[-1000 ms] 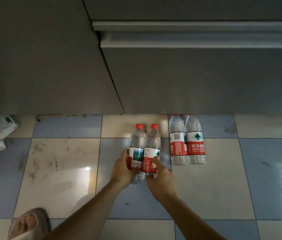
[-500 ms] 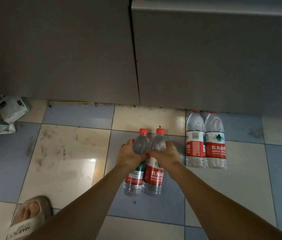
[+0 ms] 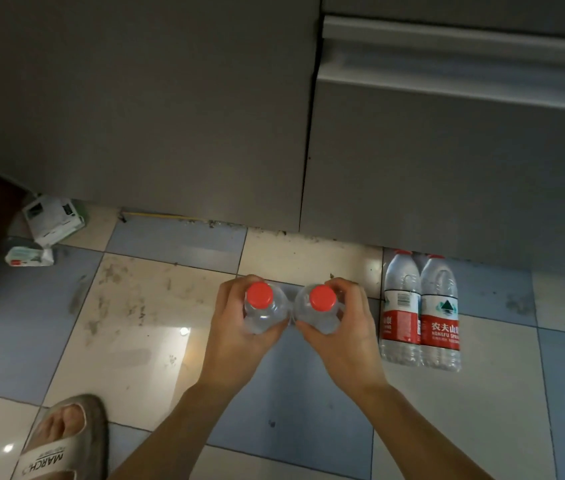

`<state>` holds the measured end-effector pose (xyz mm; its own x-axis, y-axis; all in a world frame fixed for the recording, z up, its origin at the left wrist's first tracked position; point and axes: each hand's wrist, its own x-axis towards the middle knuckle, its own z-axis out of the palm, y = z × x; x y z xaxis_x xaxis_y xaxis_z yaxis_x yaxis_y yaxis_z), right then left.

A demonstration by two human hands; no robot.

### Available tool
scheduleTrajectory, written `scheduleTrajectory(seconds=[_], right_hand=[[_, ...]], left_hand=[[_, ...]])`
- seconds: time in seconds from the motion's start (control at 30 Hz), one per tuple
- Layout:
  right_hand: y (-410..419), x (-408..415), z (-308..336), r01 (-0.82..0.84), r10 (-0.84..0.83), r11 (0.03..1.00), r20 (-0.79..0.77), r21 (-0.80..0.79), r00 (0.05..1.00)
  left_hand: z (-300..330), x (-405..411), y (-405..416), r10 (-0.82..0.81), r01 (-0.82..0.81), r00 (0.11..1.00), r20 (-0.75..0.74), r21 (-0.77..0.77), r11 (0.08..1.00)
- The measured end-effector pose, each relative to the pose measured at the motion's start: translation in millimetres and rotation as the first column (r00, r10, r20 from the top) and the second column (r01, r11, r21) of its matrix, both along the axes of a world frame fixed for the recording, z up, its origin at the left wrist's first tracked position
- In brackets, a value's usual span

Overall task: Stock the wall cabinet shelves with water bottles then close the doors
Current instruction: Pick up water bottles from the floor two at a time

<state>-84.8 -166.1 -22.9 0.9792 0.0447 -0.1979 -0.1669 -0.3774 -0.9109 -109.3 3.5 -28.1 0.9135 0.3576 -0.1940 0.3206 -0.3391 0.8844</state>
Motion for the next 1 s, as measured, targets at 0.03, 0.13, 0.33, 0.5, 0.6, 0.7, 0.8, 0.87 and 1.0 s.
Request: scheduleTrajectory(seconds=[0.03, 0.13, 0.33, 0.5, 0.6, 0.7, 0.8, 0.87, 1.0], right_hand=[[0, 1, -2, -0.006, 0.006, 1.000, 0.022, 0.004, 1.000], [1, 4, -5, -0.051, 0.054, 0.998, 0.076, -0.041, 0.996], [-6, -5, -21, -0.101, 0.097, 0.993, -0.067, -0.064, 0.993], [-9, 5, -41, -0.119, 0.115, 0.993, -0.217, -0.003, 0.969], [-7, 13, -43, -0.096, 0.102, 0.995, -0.245, 0.036, 0.964], [-7, 12, -25, -0.067, 0.076, 0.997, -0.265, 0.042, 0.961], [-6, 4, 14, -0.043, 0.055, 0.998, -0.269, 0.049, 0.961], [-3, -4, 51, -0.038, 0.052, 0.998, -0.265, 0.056, 0.963], [8, -21, 157, -0.017, 0.036, 0.997, -0.248, 0.079, 0.968]], left_hand=[[-2, -1, 0, -0.001, 0.001, 1.000, 0.013, 0.011, 1.000], [-7, -3, -1, -0.027, 0.027, 0.999, 0.036, -0.015, 1.000], [-8, -2, -1, -0.066, 0.057, 0.996, -0.061, -0.143, 0.988], [-25, 3, 11, -0.237, 0.213, 0.963, -0.129, -0.174, 0.962], [-32, 6, 16, -0.251, 0.228, 0.957, -0.146, -0.162, 0.960], [-21, 7, 17, -0.258, 0.230, 0.950, -0.178, -0.166, 0.959], [15, 0, 23, -0.235, 0.197, 0.952, -0.197, -0.190, 0.962], [53, -9, 30, -0.226, 0.190, 0.950, -0.214, -0.178, 0.965], [164, -21, 44, -0.234, 0.193, 0.949, -0.210, -0.198, 0.961]])
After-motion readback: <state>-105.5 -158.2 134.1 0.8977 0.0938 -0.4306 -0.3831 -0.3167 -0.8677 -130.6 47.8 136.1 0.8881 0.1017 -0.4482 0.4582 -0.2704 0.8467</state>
